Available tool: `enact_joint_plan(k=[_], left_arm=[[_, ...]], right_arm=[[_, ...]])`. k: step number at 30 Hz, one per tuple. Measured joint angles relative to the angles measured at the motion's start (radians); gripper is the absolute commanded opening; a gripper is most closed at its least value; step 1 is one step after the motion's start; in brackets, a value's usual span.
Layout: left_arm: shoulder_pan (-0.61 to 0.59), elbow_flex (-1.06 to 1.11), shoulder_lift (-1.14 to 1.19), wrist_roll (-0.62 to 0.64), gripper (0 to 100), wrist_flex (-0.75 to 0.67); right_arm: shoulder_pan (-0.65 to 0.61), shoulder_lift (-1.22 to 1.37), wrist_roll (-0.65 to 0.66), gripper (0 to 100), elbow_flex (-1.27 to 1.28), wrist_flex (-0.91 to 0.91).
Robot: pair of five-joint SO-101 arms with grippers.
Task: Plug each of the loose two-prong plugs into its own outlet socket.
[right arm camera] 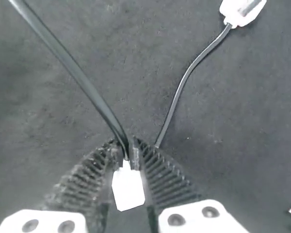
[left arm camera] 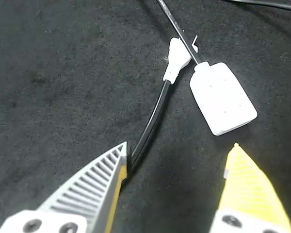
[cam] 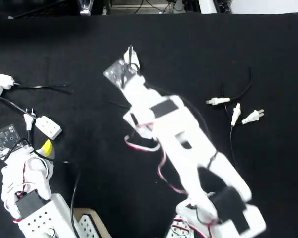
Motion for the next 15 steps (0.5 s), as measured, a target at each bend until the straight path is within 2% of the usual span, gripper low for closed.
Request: enact_joint_plan(k=[7, 15], left_arm=[[0.0, 0.0, 0.0, 0.0, 32, 0.0], [0.0, 0.0, 0.0, 0.0, 32, 0.0]], right_arm=[[-0.037, -0.284, 0.083, 1.1, 0.43, -0.387], [-0.061, -0.687, 0.173, 1.1, 0.796, -0.559]])
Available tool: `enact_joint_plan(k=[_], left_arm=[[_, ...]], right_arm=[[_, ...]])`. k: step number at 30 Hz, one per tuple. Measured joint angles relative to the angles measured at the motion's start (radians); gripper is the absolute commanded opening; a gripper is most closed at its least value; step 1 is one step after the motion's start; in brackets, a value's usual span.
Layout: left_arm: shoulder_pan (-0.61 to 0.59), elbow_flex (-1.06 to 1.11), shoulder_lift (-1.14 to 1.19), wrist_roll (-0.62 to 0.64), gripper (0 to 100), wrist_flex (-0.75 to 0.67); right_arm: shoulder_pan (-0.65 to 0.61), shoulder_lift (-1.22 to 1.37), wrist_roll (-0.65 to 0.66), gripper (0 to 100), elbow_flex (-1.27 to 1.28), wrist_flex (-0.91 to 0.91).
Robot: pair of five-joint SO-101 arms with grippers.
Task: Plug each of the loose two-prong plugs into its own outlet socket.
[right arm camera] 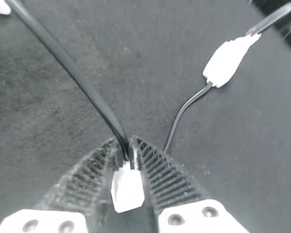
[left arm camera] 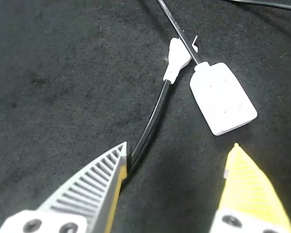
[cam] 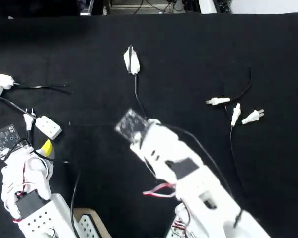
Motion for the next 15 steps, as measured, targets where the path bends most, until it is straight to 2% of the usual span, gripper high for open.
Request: enact_joint_plan(k=[9, 15], left_arm=[[0.0, 0.0, 0.0, 0.0, 32, 0.0], [0.0, 0.0, 0.0, 0.0, 32, 0.0]], right_arm=[[0.025, -0.35, 0.149, 1.2, 0.265, -0.044], [0.034, -0.476, 0.158, 1.6, 0.27, 0.118]])
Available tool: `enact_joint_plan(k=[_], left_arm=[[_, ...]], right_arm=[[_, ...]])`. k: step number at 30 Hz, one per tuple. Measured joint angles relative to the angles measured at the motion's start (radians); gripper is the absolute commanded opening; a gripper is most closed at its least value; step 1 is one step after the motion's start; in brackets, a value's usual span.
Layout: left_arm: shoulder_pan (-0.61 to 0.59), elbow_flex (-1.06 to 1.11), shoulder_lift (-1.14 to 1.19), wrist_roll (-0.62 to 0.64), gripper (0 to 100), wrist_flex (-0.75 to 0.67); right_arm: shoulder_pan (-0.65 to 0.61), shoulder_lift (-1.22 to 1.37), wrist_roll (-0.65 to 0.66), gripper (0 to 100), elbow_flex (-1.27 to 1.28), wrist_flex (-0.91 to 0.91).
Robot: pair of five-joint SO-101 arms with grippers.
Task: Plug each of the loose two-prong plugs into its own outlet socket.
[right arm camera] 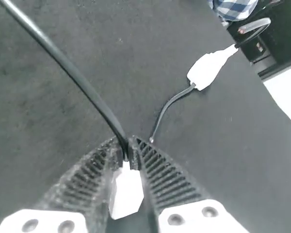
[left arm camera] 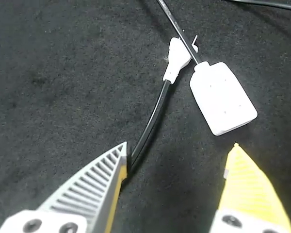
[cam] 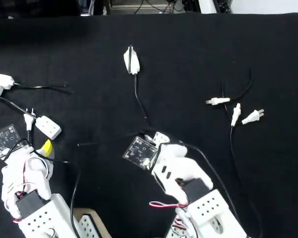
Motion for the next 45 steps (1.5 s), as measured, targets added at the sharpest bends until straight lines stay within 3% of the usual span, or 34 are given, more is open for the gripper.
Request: enact_joint_plan(k=[8, 19, 27, 32, 37, 45], left_arm=[[0.0, 0.0, 0.0, 0.0, 32, 0.0], [0.0, 0.0, 0.0, 0.0, 32, 0.0], [0.0, 0.0, 0.0, 0.0, 32, 0.0], [0.0, 0.0, 0.0, 0.0, 32, 0.0], [0.0, 0.0, 0.0, 0.0, 32, 0.0], [0.0, 0.0, 0.0, 0.0, 32, 0.0]], right_arm=[[0.0, -0.207, -0.009, 18.8, 0.0, 0.241], [0.0, -0.371, -0.009, 19.4, -0.003, 0.526], [0.028, -0.371, -0.014, 19.1, -0.003, 0.42], [0.026, -0.368, -0.153, 19.2, -0.005, 0.391], [0.026, -0.201, -0.281, 19.3, -0.086, 0.358], [0.026, 0.397, -0.377, 19.1, -0.483, 0.351]])
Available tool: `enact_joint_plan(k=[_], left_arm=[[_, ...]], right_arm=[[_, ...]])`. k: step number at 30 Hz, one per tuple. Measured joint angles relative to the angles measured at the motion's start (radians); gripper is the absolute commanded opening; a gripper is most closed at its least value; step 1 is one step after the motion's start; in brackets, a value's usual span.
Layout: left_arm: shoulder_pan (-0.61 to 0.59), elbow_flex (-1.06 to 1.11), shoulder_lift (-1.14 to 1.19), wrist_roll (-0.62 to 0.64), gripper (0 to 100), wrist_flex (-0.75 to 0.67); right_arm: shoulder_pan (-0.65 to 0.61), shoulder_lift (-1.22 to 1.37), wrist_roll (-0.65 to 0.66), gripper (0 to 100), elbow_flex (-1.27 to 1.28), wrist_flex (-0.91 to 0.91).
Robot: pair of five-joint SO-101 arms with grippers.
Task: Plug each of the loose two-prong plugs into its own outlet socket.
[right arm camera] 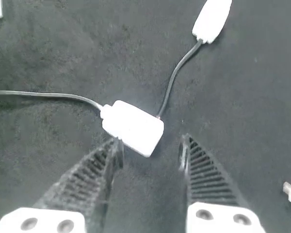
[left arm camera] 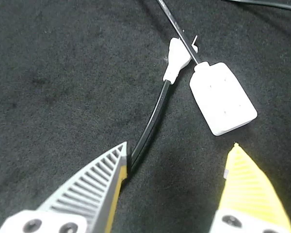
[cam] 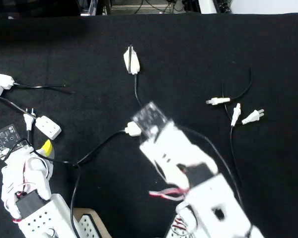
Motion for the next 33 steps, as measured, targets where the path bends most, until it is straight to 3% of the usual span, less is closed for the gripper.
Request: enact_joint_plan(k=[6, 14, 21, 33], left_arm=[[0.0, 0.0, 0.0, -0.003, 32, 0.0], [0.0, 0.0, 0.0, -0.003, 32, 0.0], [0.0, 0.0, 0.0, -0.003, 32, 0.0], [0.0, 0.0, 0.0, -0.003, 32, 0.0]], right_arm=[[0.0, 0.465, 0.006, 19.4, -0.299, 0.003], [-0.107, 0.977, 0.258, 19.1, -0.617, 0.112], [-0.123, 1.14, 0.496, 19.1, -0.764, 0.193], [-0.041, 1.359, 0.597, 19.1, -1.033, 0.293]])
